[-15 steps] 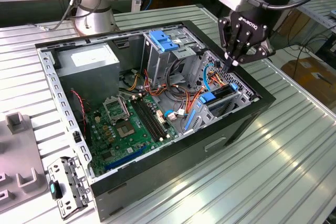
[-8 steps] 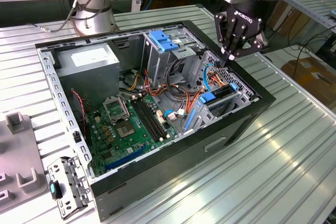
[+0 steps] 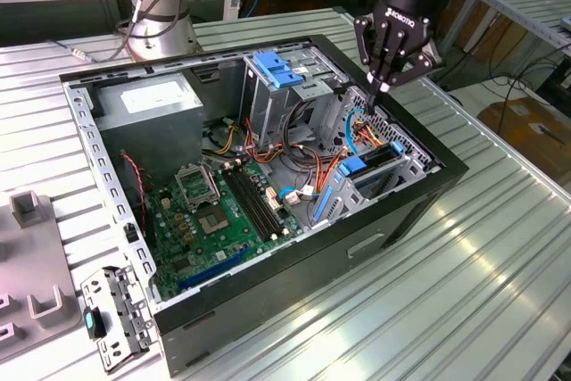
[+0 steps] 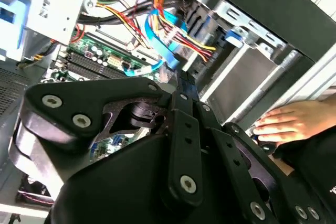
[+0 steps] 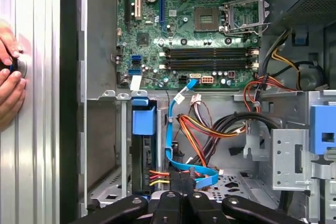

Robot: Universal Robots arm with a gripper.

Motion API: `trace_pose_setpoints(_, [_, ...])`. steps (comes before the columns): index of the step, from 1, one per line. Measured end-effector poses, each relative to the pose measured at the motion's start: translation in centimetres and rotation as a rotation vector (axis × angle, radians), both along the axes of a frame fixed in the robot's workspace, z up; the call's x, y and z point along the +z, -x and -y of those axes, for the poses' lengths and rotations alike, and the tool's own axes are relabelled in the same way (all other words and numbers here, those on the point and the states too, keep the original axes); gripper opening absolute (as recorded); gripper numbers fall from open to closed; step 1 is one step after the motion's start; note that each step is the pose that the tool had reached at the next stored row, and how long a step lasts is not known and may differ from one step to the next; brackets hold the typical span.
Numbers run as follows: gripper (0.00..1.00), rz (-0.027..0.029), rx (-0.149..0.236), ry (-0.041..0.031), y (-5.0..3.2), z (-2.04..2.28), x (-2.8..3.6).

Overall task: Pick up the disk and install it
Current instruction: 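Insert the second disk wire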

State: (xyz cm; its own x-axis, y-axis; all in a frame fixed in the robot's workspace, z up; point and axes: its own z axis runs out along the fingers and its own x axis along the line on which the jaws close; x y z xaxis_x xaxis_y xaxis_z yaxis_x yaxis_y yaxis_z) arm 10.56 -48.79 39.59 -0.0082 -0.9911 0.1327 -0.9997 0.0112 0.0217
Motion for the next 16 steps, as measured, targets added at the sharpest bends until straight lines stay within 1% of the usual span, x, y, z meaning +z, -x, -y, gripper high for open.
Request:
trace_pose_setpoints(1, [0.11, -0.0028, 0.0, 0.0015, -0.08, -0.57, -0.06])
trace_pose_setpoints(2, [0.11, -0.0057, 0.0, 0.0029, -0.14, -0.96, -0.13])
trace_pose_setpoints(3, [0.11, -0.0083, 0.0, 0.0097, -0.23, -1.2, -0.18])
trace_pose_setpoints(4, [0.11, -0.0093, 0.0, 0.0216, -0.28, -1.31, -0.22])
trace_pose_setpoints(5, [0.11, -0.0102, 0.0, 0.0355, -0.31, -1.38, -0.24])
trace_pose_setpoints(7, [0.11, -0.0112, -0.001, 0.0684, -0.36, -1.48, -0.26])
trace_pose_setpoints(8, [0.11, -0.0115, -0.001, 0.0789, -0.39, -1.58, -0.31])
trace_pose_setpoints(9, [0.11, -0.0118, -0.001, 0.0861, -0.43, -1.7, -0.38])
trace_pose_setpoints(10, [0.11, -0.0124, -0.001, 0.0935, -0.53, -1.93, -0.55])
trace_pose_setpoints(12, [0.11, -0.0127, -0.002, 0.1001, -0.67, -2.11, -0.76])
trace_pose_setpoints(13, [0.24, -0.0127, -0.002, 0.1043, -0.72, -2.19, -0.98])
trace_pose_setpoints(14, [0.29, -0.0128, -0.002, 0.1071, -0.73, -2.24, -1.12])
trace_pose_setpoints(15, [0.29, -0.0128, -0.002, 0.1101, -0.73, -2.25, -1.25])
trace_pose_setpoints(16, [0.29, -0.0128, -0.002, 0.1116, -0.73, -2.25, -1.39])
